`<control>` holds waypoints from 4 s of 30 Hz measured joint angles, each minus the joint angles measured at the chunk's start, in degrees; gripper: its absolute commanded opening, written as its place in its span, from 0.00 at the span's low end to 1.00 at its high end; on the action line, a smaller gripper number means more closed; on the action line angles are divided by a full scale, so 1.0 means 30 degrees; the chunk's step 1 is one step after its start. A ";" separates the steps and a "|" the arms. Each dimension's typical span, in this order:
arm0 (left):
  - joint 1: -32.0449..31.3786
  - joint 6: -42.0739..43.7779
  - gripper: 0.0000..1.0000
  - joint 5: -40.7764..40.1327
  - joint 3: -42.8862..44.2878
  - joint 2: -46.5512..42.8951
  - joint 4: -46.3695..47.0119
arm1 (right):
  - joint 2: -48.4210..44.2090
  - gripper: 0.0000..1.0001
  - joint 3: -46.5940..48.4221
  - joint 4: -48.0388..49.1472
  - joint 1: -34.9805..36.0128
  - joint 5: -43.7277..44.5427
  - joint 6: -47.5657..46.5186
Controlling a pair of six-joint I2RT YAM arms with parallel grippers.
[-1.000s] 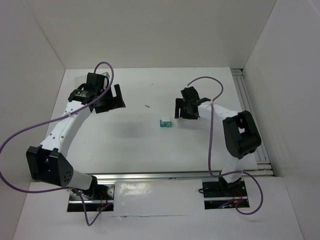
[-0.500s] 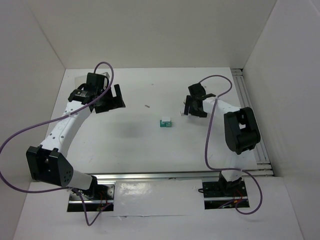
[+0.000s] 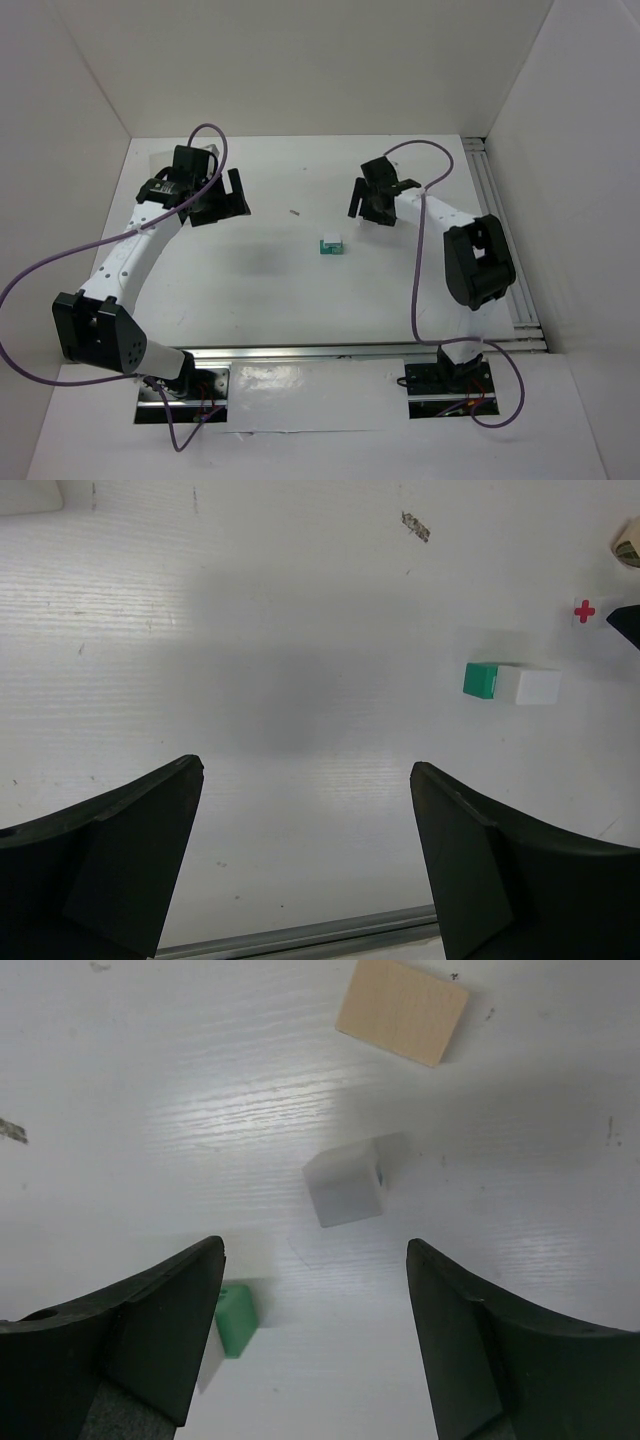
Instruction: Build the wood block tower
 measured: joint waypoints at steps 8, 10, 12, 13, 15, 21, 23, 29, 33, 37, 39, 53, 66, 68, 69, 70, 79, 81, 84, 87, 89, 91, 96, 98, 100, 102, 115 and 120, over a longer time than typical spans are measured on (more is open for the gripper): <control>0.0000 0.0007 0.98 -0.0080 0.0000 0.0000 0.0007 | 0.0845 0.81 0.0270 -0.0211 0.0022 -0.0685 0.2841; 0.0000 0.0015 0.98 -0.0124 0.0000 0.0000 0.0007 | 0.1049 0.81 0.0284 -0.0240 0.0058 -0.0816 0.3235; 0.0000 0.0022 0.98 -0.0153 0.0000 0.0000 0.0007 | 0.1290 0.81 0.0306 -0.0219 0.0095 -0.0933 0.3570; 0.0000 0.0029 0.98 -0.0160 0.0000 0.0000 0.0000 | 0.1479 0.81 0.0364 -0.0248 0.0095 -0.1005 0.3665; 0.0000 0.0036 0.98 -0.0168 0.0000 0.0000 0.0007 | 0.1938 0.81 0.0743 -0.0313 0.0102 -0.0976 0.3687; 0.0000 0.0066 0.98 -0.0546 0.0000 -0.0007 0.0007 | 0.4029 0.81 0.3096 -0.0430 0.0313 0.0342 0.3417; 0.0000 0.0073 0.98 -0.0612 0.0000 -0.0007 0.0000 | 0.4299 0.81 0.3592 -0.0459 0.0437 0.0801 0.3198; 0.0000 0.0080 0.98 -0.0663 0.0000 -0.0007 -0.0044 | 0.5136 0.76 0.4940 -0.0568 0.0546 0.1457 0.2594; 0.0000 0.0080 0.98 -0.0663 0.0000 -0.0007 -0.0095 | 0.5311 0.75 0.5034 -0.0976 0.0707 0.2069 0.2076; 0.0000 0.0087 0.98 -0.0663 0.0000 -0.0007 -0.0117 | 0.5311 0.64 0.5180 -0.1916 0.1253 0.3089 0.1501; 0.0000 0.0087 0.98 -0.0656 0.0000 -0.0007 -0.0117 | 0.5311 0.61 0.5195 -0.2120 0.1421 0.3395 0.1348; 0.0000 0.0087 0.98 -0.0641 -0.0007 -0.0007 -0.0109 | 0.5311 0.54 0.5304 -0.2579 0.1588 0.4218 0.1027; 0.0000 0.0087 0.98 -0.0641 -0.0007 -0.0007 -0.0117 | 0.5617 0.55 0.6448 -0.2812 0.1588 0.4495 0.0568; 0.0000 0.0087 0.98 -0.0641 -0.0007 -0.0007 -0.0109 | 0.5778 0.56 0.6448 -0.2841 0.1588 0.4488 0.0568; 0.0000 0.0087 0.98 -0.0641 -0.0007 -0.0007 -0.0109 | 0.5858 0.56 0.6448 -0.2841 0.1588 0.4488 0.0561; 0.0000 0.0087 0.98 -0.0641 -0.0007 -0.0007 -0.0109 | 0.5894 0.56 0.6448 -0.2849 0.1588 0.4488 0.0561; 0.0000 0.0087 0.98 -0.0641 -0.0007 -0.0007 -0.0109 | 0.5923 0.47 0.6448 -0.2834 0.1537 0.4408 0.0517; 0.0000 0.0087 0.98 -0.0641 -0.0007 -0.0007 -0.0109 | 0.5923 0.47 0.6448 -0.2841 0.1472 0.4269 0.0510; 0.0000 0.0087 0.98 -0.0641 -0.0007 -0.0007 -0.0109 | 0.5923 0.47 0.6448 -0.2827 0.1377 0.3993 0.0510; 0.0000 0.0087 0.98 -0.0641 -0.0007 -0.0007 -0.0109 | 0.5923 0.45 0.6448 -0.2827 0.1333 0.3891 0.0510; 0.0000 0.0087 0.98 -0.0641 -0.0007 -0.0007 -0.0109 | 0.5923 0.39 0.6448 -0.2827 0.1333 0.3840 0.0503; 0.0000 0.0087 0.98 -0.0641 -0.0015 -0.0007 -0.0109 | 0.5923 0.33 0.6448 -0.2827 0.1333 0.3810 0.0503; 0.0000 0.0087 0.98 -0.0641 -0.0270 -0.0036 -0.0095 | 0.5836 0.33 0.6382 -0.2747 0.1333 0.3694 0.0430; 0.0000 0.0080 0.98 -0.0641 -0.0452 -0.0044 -0.0087 | 0.5523 0.33 0.6142 -0.2761 0.1333 0.3636 0.0350; 0.0000 0.0080 0.99 -0.0641 -0.0554 -0.0044 -0.0124 | 0.4634 0.33 0.5457 -0.2681 0.1384 0.3519 0.0175; 0.0000 0.0073 0.99 -0.0641 -0.0590 -0.0058 -0.0117 | 0.3075 0.33 0.4473 -0.2783 0.1486 0.3490 -0.0015; 0.0000 0.0000 0.99 -0.0503 -0.0619 -0.0495 0.0036 | -0.1821 0.33 0.3585 -0.3687 0.5005 0.3621 0.0306; 0.0000 0.0000 0.99 -0.0517 -0.0663 -0.0663 0.0029 | -0.0823 0.33 0.3541 -0.4495 0.5115 0.3475 0.0597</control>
